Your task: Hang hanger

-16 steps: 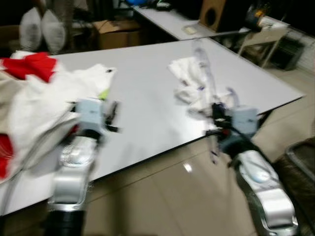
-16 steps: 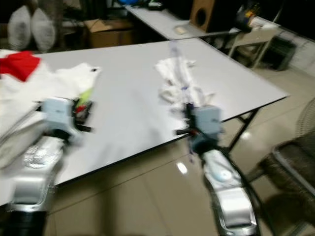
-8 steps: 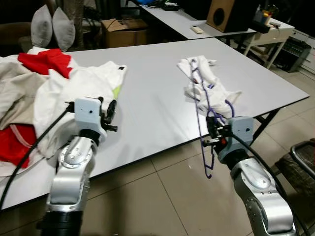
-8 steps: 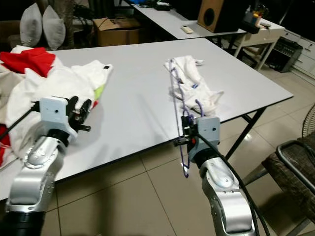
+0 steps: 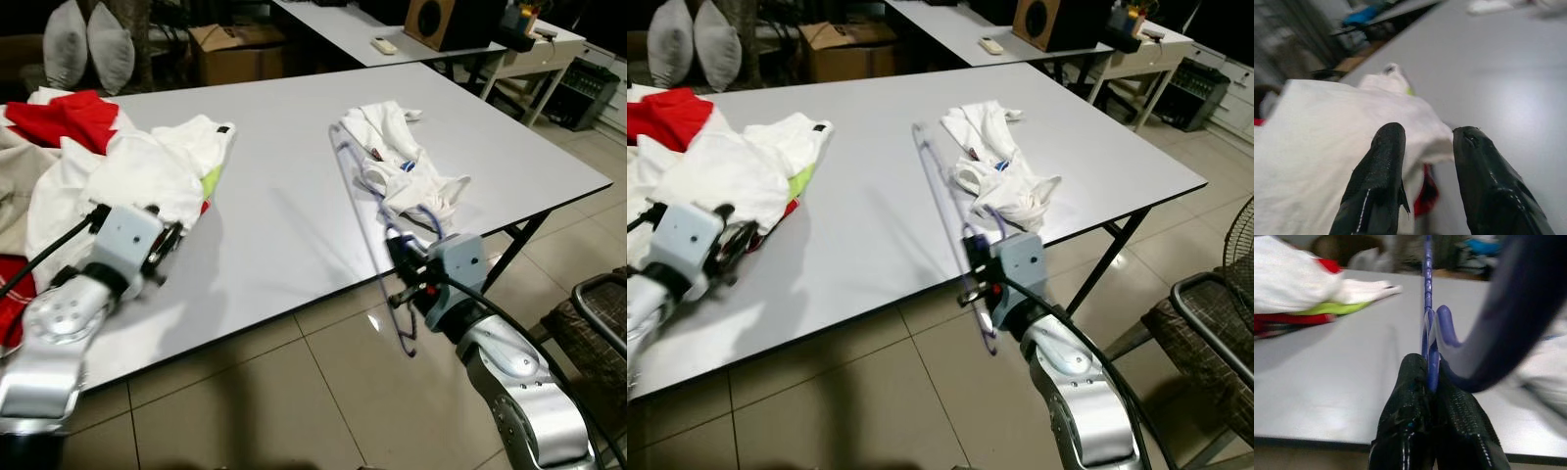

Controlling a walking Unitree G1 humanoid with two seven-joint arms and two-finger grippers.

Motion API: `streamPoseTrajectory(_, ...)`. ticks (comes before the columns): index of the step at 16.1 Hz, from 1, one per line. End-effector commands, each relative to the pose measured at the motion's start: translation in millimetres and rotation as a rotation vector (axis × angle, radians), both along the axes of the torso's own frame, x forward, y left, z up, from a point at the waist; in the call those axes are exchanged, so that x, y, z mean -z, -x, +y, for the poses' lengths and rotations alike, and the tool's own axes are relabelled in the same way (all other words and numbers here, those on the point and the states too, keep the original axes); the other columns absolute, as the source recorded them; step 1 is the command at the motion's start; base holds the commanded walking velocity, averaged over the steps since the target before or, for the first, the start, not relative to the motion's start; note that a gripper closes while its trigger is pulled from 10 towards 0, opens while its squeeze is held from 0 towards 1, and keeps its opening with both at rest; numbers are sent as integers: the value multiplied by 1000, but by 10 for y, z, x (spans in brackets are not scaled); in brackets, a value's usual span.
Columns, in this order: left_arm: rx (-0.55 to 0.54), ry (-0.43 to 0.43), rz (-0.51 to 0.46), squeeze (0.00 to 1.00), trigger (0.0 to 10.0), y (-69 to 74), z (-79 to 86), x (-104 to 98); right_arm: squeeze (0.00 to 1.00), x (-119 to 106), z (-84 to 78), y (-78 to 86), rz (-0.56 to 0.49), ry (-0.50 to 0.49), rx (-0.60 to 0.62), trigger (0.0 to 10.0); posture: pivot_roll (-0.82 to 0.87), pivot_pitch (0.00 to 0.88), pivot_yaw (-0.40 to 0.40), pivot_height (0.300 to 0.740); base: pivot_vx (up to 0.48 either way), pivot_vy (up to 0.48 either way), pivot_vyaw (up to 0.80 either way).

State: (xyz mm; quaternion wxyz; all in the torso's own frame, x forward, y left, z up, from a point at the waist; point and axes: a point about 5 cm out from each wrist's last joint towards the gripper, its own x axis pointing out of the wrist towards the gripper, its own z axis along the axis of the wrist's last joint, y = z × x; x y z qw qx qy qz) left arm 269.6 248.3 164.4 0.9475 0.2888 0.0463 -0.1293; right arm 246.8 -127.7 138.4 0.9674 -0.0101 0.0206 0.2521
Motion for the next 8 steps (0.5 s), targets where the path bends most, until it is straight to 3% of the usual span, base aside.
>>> streamPoseTrajectory(1, 57, -26, 20, 0, 10000, 42, 7, -43, 0, -69, 21, 32, -22, -23, -33, 10000, -107, 1, -79, 740, 0, 0, 0)
streamPoseTrajectory(2, 52, -34, 20, 0, 10000, 60, 68, -75, 0, -91, 38, 35, -11, -70, -52, 10000, -108, 1, -78, 740, 0, 0, 0)
streamPoseTrajectory(3, 59, -35, 29, 0, 10000, 85, 119, -104, 0, -106, 25, 22, -48, -21, -40, 10000, -109, 1, -79, 740, 0, 0, 0)
streamPoseTrajectory(5, 76, -119, 72, 0, 10000, 139, 223, -134, 0, -112, -33, -28, -99, 46, 25, 10000, -111, 3, -80, 740, 0, 0, 0)
streamPoseTrajectory(7, 23, -256, 95, 0, 10000, 184, 442, -186, 0, -94, 2, 9, -63, 23, -31, 10000, -107, 6, -83, 740, 0, 0, 0)
streamPoseTrajectory(8, 6, -278, 93, 0, 10000, 185, 491, -186, 0, -82, 18, 17, -60, 26, -37, 10000, -103, 6, -85, 740, 0, 0, 0)
